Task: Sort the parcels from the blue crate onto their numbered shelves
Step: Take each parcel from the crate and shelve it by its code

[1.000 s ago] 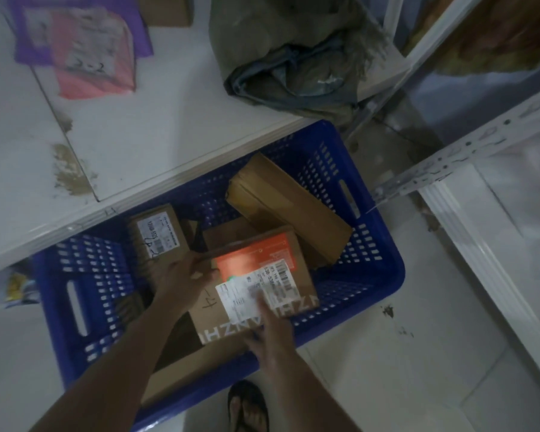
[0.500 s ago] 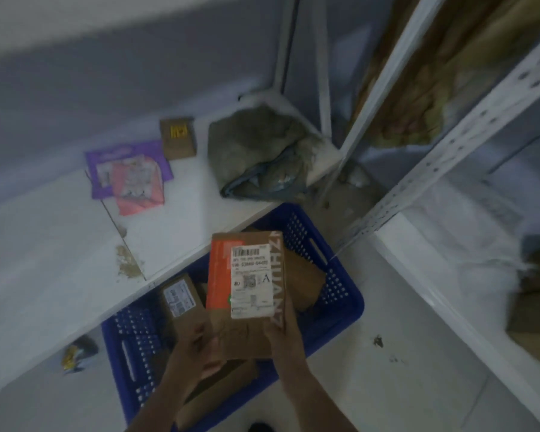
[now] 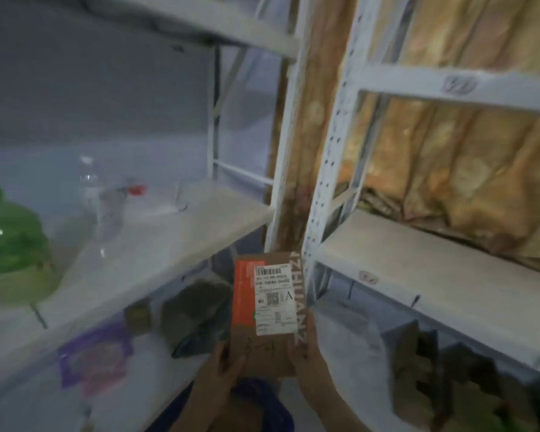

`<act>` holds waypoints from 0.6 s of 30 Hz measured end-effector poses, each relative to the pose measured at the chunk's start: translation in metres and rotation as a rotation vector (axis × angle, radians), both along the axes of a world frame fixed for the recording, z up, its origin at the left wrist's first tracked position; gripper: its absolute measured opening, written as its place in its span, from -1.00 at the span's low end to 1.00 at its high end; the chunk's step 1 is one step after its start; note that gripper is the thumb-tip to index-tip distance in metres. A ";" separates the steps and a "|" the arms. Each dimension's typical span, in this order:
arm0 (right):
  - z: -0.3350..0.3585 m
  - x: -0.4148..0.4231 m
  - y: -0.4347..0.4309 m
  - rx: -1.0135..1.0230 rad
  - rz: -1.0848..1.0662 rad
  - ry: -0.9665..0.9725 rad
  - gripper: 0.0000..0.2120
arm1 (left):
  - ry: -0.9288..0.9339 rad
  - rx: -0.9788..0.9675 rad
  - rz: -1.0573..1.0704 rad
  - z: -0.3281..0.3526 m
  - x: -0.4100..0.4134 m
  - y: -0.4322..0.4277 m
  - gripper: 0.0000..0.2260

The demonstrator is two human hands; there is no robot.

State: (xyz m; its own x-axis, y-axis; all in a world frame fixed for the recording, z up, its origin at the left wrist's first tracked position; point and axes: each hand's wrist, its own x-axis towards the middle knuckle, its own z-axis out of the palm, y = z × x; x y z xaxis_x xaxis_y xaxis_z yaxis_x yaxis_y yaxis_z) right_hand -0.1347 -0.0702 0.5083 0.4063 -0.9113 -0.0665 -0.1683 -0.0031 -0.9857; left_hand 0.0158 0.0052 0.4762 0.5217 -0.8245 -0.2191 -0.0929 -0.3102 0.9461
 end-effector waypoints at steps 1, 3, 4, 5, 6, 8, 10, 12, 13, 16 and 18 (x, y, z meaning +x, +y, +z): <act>0.026 -0.014 0.002 -0.048 0.000 0.031 -0.47 | -0.047 -0.035 -0.026 0.029 -0.009 0.003 -0.64; 0.085 -0.044 0.002 -0.144 -0.059 0.054 -0.45 | -0.097 -0.139 -0.140 0.093 -0.027 0.000 -0.63; 0.111 -0.061 0.001 -0.192 -0.088 0.039 -0.48 | -0.124 -0.213 -0.217 0.123 -0.035 -0.007 -0.62; 0.142 -0.076 0.003 -0.248 -0.129 0.020 -0.53 | -0.170 -0.271 -0.281 0.158 -0.047 -0.010 -0.59; 0.170 -0.093 0.007 -0.307 -0.157 0.001 -0.57 | -0.214 -0.324 -0.346 0.188 -0.058 -0.013 -0.56; 0.221 -0.128 0.014 -0.414 -0.209 0.012 -0.58 | -0.230 -0.455 -0.443 0.249 -0.086 -0.016 -0.56; 0.275 -0.161 0.026 -0.521 -0.287 0.026 -0.57 | -0.176 -0.588 -0.495 0.310 -0.117 -0.012 -0.59; 0.326 -0.192 0.036 -0.659 -0.344 0.039 -0.61 | -0.120 -0.710 -0.551 0.360 -0.145 -0.005 -0.57; 0.350 -0.207 0.042 -0.707 -0.386 0.066 -0.60 | -0.099 -0.759 -0.592 0.381 -0.157 -0.004 -0.52; 0.411 -0.250 0.053 -0.761 -0.464 0.122 -0.44 | -0.144 -0.858 -0.648 0.433 -0.195 -0.002 -0.47; 0.446 -0.274 0.059 -0.787 -0.496 0.147 -0.42 | -0.133 -0.922 -0.643 0.462 -0.219 -0.003 -0.50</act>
